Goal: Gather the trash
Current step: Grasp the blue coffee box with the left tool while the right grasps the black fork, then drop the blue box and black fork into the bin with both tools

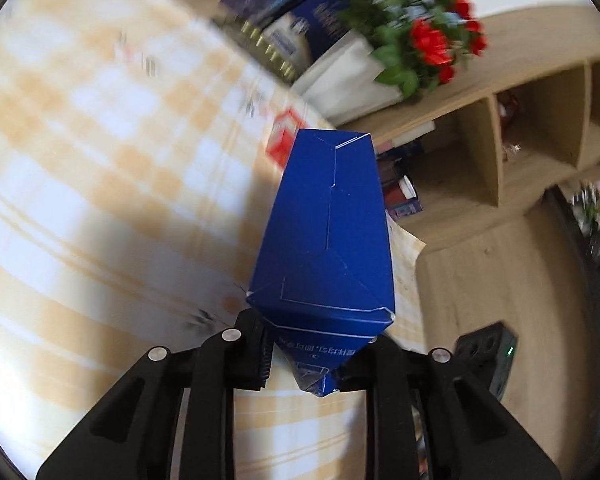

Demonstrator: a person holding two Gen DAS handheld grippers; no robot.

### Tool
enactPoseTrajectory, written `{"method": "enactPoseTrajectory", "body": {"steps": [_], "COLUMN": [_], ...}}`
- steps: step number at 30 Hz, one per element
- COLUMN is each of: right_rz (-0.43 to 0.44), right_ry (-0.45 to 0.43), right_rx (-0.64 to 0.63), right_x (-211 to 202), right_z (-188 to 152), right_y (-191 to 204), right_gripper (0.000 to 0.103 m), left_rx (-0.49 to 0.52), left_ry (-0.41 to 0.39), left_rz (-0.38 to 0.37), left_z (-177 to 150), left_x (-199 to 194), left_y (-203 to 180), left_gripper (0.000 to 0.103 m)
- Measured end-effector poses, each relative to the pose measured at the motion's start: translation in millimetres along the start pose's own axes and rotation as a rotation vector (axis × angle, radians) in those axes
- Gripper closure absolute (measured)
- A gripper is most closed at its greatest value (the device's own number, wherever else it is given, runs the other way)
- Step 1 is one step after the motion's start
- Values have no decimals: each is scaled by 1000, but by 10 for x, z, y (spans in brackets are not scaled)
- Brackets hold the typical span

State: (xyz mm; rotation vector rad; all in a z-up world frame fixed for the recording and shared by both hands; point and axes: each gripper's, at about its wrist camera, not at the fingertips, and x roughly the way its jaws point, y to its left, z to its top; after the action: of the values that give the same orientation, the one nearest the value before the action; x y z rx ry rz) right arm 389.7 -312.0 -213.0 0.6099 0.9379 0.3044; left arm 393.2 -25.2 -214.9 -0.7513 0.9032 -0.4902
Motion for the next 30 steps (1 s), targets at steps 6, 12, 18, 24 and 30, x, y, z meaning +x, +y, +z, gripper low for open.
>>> {"method": "enactPoseTrajectory", "body": {"steps": [6, 12, 18, 24, 30], "right_rz": [-281, -404, -500, -484, -360], "right_ry": [-37, -24, -5, 33, 11], "right_rx": [-149, -196, -298, -400, -378], "right_x": [101, 284, 510, 559, 265], "right_z": [209, 375, 425, 344, 31], "right_y": [-51, -111, 43, 194, 330], "right_gripper": [69, 50, 50, 86, 89], "left_rx": [161, 180, 205, 268, 337], "left_ry": [-37, -89, -74, -76, -59], "left_rz": [148, 219, 239, 258, 246], "left_z": [36, -8, -108, -241, -409], "left_x": [-469, -914, -1130, -1300, -1447], "left_y": [-65, 26, 50, -23, -164], "left_gripper": [82, 82, 82, 82, 82]}}
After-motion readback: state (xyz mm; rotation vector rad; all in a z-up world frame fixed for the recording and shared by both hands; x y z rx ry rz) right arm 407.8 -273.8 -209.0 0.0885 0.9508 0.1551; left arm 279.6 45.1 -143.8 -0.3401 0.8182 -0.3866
